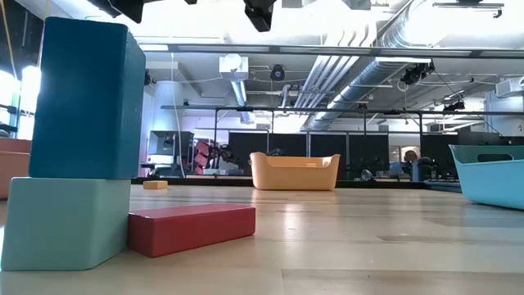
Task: Sort blocks by size
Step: Put the blue medium block into the orange bin
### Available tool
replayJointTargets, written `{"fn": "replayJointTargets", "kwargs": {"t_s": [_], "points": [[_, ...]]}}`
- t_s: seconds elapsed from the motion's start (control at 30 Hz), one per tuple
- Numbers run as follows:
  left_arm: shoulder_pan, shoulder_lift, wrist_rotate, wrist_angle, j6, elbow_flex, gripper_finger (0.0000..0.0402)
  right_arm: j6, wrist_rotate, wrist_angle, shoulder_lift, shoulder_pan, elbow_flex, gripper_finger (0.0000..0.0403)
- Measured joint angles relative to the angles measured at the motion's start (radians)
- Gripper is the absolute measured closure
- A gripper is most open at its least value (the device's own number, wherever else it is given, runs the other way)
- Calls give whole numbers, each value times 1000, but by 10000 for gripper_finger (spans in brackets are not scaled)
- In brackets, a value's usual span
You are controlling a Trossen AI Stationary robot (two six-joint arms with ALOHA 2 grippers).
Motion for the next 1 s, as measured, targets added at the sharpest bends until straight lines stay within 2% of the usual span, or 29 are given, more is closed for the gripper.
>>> {"fn": "replayJointTargets", "kwargs": {"t_s": [0.13, 0.27, 0.37, 0.47, 0.67, 0.77, 1.0], "points": [[0, 0, -7, 2, -1, 0, 216, -1, -91, -45, -2, -29, -37, 190], [0, 0, -16, 1, -16, 0, 216, -46, -167, 98, -3, -55, -110, 179], [0, 0, -16, 1, -16, 0, 216, -88, -164, 184, -5, -77, -134, 179], [0, 0, -17, 1, -17, 0, 216, -191, -85, 238, -3, -101, -109, 179], [0, 0, -18, 0, -17, 0, 216, -305, 13, 186, -1, -119, -60, 179], [0, 0, -19, 0, -17, 0, 216, -320, 69, 175, 1, -106, -63, 179], [0, 0, -20, -9, -17, 0, 216, -516, 211, 202, 37, -56, -71, 179]]}}
